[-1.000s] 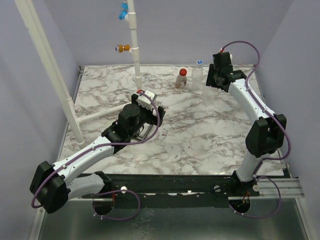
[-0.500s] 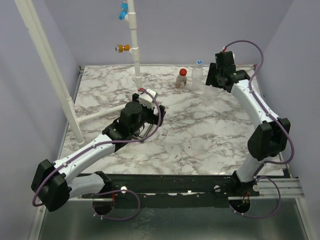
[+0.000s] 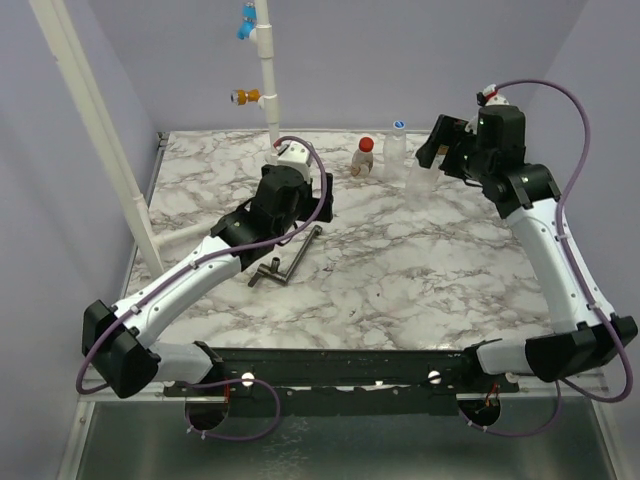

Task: Screw on the bottle caps
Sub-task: Reset both arms

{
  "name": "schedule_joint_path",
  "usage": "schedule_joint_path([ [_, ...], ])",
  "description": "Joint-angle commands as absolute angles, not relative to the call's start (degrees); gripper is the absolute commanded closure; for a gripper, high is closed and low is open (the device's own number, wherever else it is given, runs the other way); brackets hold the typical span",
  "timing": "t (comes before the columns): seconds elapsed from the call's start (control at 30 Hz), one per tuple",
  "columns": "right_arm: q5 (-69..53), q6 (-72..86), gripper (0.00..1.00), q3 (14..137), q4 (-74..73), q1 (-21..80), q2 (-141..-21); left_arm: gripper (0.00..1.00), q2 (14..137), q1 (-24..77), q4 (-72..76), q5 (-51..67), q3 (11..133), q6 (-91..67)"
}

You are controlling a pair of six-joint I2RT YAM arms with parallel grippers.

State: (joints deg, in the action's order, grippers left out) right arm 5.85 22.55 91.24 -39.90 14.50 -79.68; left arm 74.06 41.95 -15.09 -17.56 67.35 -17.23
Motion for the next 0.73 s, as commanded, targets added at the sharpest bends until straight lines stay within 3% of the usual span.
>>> schedule_joint_path([
  [0.0, -3.0, 24.6, 0.06, 87.3, -36.3, 14.1, -72.7, 0.01, 71.7, 41.7, -22.9, -23.7, 71.1, -22.1],
  [0.27, -11.0, 26.0, 0.0, 82.4, -27.8, 14.1, -63.7, 0.01, 68.2, 41.7, -23.7, -25.9, 75.1, -25.4],
  [0.7, -13.5, 27.6, 0.0, 81.5, -25.5, 14.1, -64.2, 0.01, 69.4, 41.7, -23.8, -26.5, 76.1, -26.4],
])
